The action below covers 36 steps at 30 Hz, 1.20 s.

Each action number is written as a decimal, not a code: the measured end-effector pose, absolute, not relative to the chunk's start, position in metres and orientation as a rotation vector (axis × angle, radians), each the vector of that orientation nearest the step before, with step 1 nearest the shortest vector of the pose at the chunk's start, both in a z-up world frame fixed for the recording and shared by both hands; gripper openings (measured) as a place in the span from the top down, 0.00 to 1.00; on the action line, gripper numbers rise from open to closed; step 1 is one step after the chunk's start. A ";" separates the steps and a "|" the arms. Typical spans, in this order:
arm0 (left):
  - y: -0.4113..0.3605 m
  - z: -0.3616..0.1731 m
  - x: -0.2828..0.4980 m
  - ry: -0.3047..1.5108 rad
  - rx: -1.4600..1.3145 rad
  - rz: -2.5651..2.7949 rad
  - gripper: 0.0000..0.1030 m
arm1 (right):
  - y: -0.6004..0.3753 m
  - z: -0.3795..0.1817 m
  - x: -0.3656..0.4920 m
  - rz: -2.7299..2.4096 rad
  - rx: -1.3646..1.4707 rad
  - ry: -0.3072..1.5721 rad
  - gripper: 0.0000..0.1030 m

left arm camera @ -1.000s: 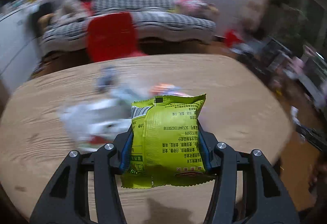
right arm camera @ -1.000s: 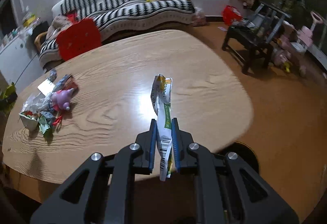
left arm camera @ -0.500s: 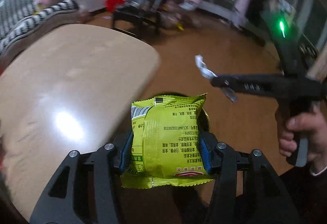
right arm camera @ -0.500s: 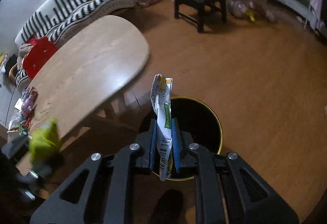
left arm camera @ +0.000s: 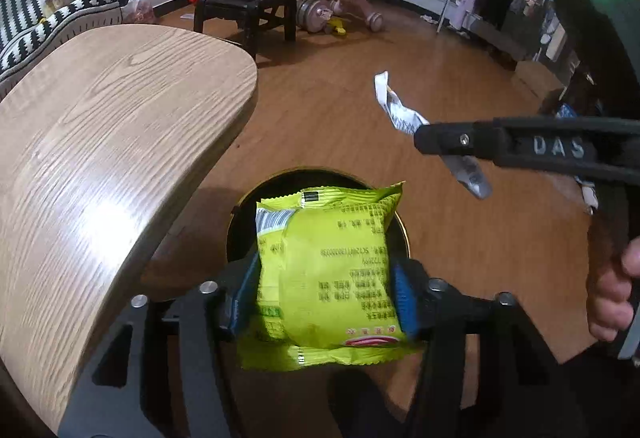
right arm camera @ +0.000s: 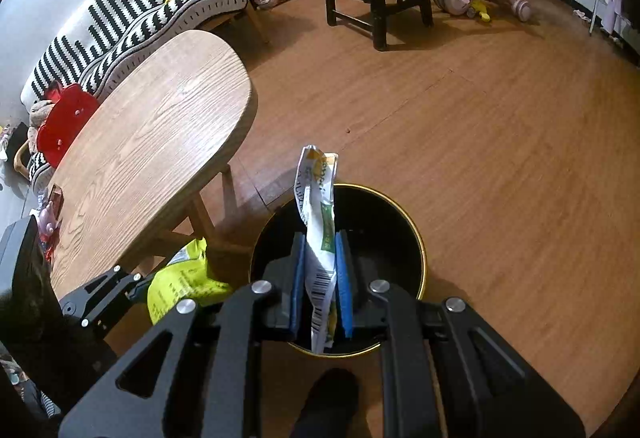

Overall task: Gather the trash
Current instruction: 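Carry both items to the black bin and open both tools over it, then grasp the white paper cup with left tool while right tool grasps the green tray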

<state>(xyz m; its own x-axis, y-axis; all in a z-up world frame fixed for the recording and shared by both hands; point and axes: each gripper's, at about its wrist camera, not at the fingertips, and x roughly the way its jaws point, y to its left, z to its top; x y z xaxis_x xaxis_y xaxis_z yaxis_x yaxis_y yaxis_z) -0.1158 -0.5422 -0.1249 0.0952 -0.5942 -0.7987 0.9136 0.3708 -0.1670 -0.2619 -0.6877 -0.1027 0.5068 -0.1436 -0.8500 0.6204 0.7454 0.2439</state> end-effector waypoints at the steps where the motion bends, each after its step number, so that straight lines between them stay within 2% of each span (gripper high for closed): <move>1: -0.544 -0.124 -0.115 0.921 0.416 -1.166 0.23 | -0.690 -0.103 -0.261 -0.492 0.584 0.932 0.82; 3: -0.547 -0.122 -0.114 0.903 0.405 -1.167 0.22 | -0.692 -0.100 -0.263 -0.510 0.587 0.916 0.57; 4: -0.549 -0.121 -0.114 0.899 0.405 -1.168 0.20 | -0.692 -0.098 -0.264 -0.515 0.581 0.905 0.35; 5: -0.548 -0.119 -0.114 0.895 0.405 -1.167 0.19 | -0.691 -0.095 -0.264 -0.523 0.567 0.891 0.31; 9: -0.536 -0.108 -0.107 0.896 0.388 -1.154 0.18 | -0.681 -0.084 -0.255 -0.515 0.551 0.876 0.31; 12: -0.513 -0.093 -0.100 0.881 0.361 -1.144 0.12 | -0.666 -0.069 -0.241 -0.499 0.511 0.852 0.31; 15: -0.471 -0.068 -0.086 0.832 0.341 -1.097 0.09 | -0.632 -0.048 -0.214 -0.443 0.461 0.817 0.26; 26: -0.221 -0.010 0.002 0.769 0.174 -0.657 0.07 | -0.442 -0.006 -0.073 -0.087 0.289 0.803 0.24; 33: -0.075 -0.003 0.025 0.773 0.072 -0.411 0.07 | -0.317 -0.017 -0.015 0.111 0.150 0.845 0.24; 36: -0.044 -0.008 0.028 0.785 0.059 -0.365 0.07 | -0.285 -0.028 -0.006 0.159 0.083 0.871 0.24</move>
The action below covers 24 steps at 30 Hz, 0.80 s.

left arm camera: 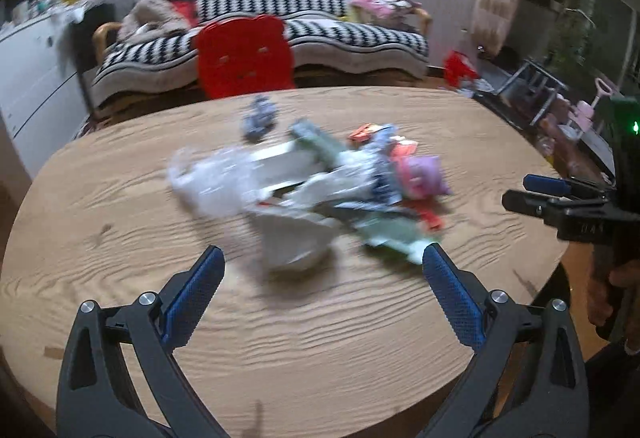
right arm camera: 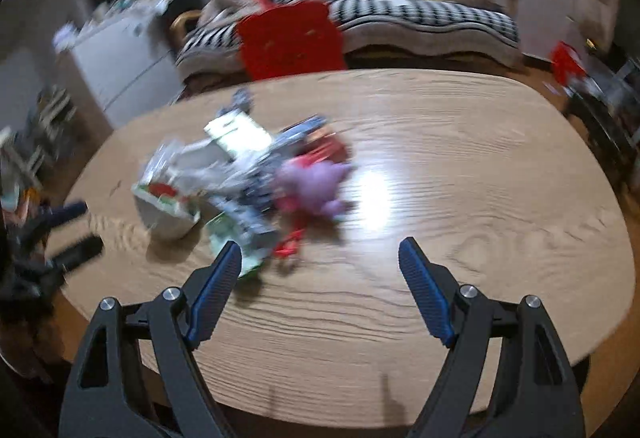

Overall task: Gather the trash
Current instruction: 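Grasp the white paper cup with left tool while right tool grasps the green tray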

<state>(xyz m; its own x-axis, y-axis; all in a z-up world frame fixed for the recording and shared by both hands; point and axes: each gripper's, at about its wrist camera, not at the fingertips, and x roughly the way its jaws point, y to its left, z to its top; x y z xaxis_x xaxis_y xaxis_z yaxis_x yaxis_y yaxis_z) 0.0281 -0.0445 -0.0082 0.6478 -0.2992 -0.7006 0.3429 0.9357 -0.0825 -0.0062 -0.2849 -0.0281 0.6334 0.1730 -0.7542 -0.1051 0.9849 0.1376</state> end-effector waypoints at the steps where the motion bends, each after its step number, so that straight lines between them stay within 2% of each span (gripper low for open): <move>1: -0.035 -0.011 0.027 0.789 0.059 -0.358 0.07 | -0.275 -0.033 -0.004 0.176 0.059 0.880 0.24; 10: -0.041 -0.040 0.043 0.827 0.136 -0.391 0.07 | -0.241 -0.060 0.005 0.263 -0.067 0.928 0.24; 17: -0.062 -0.079 0.079 0.861 0.218 -0.386 0.07 | -0.228 -0.082 0.014 0.308 -0.119 0.963 0.36; 24: -0.059 -0.093 0.103 0.906 0.160 -0.389 0.07 | -0.208 -0.095 0.025 0.338 -0.174 0.954 0.39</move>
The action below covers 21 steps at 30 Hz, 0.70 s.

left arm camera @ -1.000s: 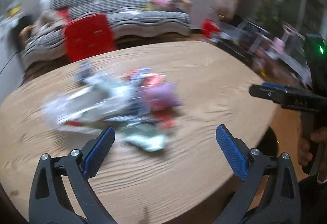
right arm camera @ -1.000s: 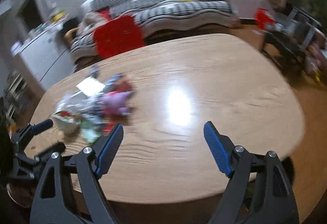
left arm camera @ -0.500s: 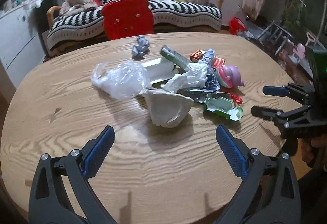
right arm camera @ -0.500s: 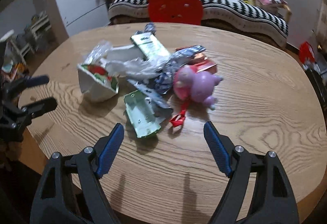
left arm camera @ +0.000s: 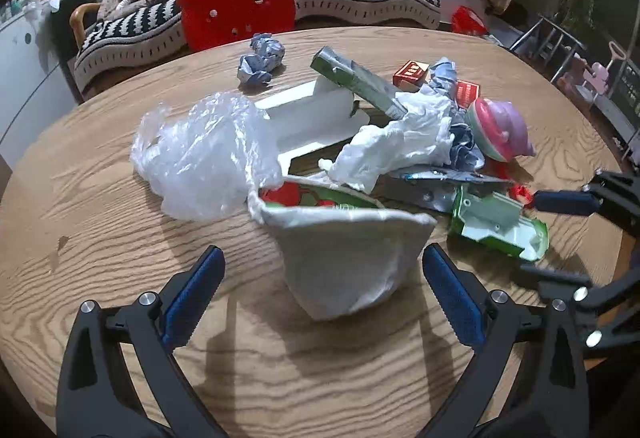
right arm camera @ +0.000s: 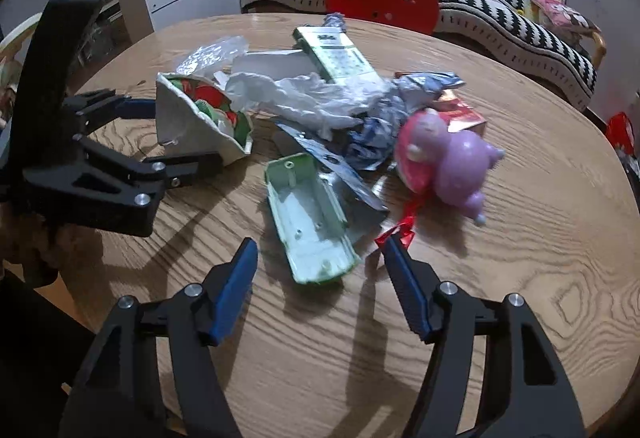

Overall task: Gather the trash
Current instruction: 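Grasp the white paper cup with left tool while right tool grasps the green tray, then carry the cup and tray to the bin and release both inside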

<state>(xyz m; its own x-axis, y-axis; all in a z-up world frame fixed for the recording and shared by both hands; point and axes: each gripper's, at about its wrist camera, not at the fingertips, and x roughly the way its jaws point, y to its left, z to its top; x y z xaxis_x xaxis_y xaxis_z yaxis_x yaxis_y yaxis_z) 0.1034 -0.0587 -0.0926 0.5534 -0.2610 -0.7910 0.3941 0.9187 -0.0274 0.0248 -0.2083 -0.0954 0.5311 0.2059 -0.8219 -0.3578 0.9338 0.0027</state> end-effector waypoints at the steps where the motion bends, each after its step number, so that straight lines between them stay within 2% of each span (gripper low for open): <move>1: -0.060 -0.092 0.105 0.897 0.163 -0.395 0.07 | -0.206 -0.096 0.027 0.337 -0.180 0.954 0.42; 3: -0.062 -0.092 0.107 0.884 0.174 -0.391 0.07 | -0.203 -0.099 0.031 0.333 -0.191 0.959 0.46; 5: -0.063 -0.092 0.108 0.885 0.176 -0.394 0.13 | -0.203 -0.103 0.034 0.325 -0.194 0.972 0.57; 7: -0.067 -0.091 0.109 0.901 0.173 -0.407 0.34 | -0.203 -0.106 0.036 0.327 -0.190 0.981 0.62; 21: -0.055 -0.058 0.063 0.878 0.193 -0.396 0.37 | -0.216 -0.062 -0.001 0.387 -0.136 0.889 0.66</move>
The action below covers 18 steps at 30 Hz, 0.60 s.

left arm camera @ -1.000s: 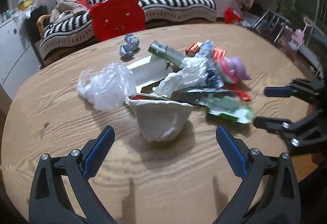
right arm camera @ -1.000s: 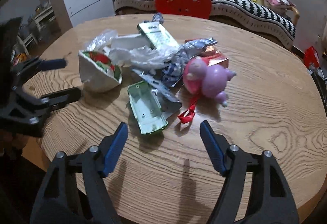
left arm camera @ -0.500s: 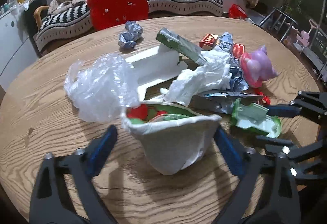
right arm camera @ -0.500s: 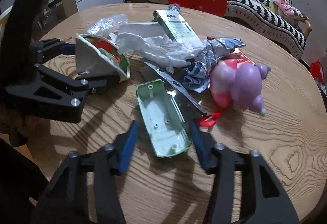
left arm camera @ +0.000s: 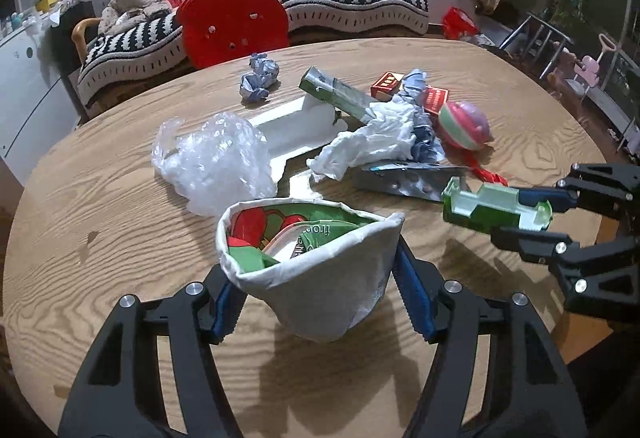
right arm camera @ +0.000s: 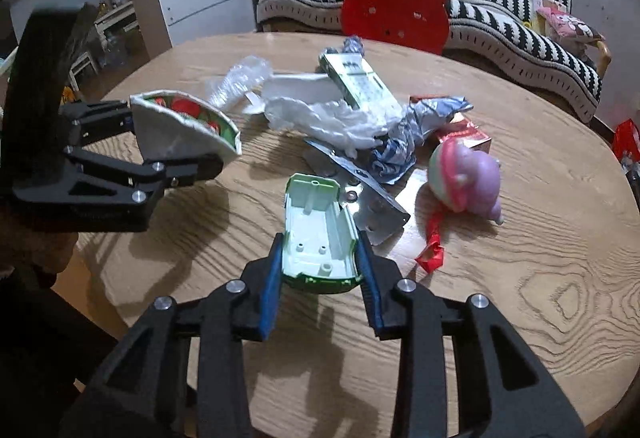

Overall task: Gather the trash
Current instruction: 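Carry the cup and tray to the bin and release both inside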

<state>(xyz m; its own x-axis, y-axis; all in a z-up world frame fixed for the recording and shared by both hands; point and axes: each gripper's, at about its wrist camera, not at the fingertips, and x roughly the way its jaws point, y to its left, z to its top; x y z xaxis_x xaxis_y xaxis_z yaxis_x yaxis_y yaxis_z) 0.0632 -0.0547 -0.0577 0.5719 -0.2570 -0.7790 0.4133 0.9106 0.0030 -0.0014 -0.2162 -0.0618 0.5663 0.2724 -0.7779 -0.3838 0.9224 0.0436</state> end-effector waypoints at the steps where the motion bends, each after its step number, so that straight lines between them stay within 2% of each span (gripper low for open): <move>1: -0.056 -0.056 0.061 0.876 0.196 -0.396 0.37 | -0.217 -0.060 -0.004 0.387 -0.133 0.884 0.66; 11: -0.090 -0.034 0.050 0.833 0.197 -0.448 0.37 | -0.264 -0.032 -0.028 0.311 -0.069 0.823 0.66; 18: -0.165 -0.021 0.036 0.792 0.215 -0.567 0.37 | -0.353 -0.016 -0.063 0.131 0.022 0.777 0.66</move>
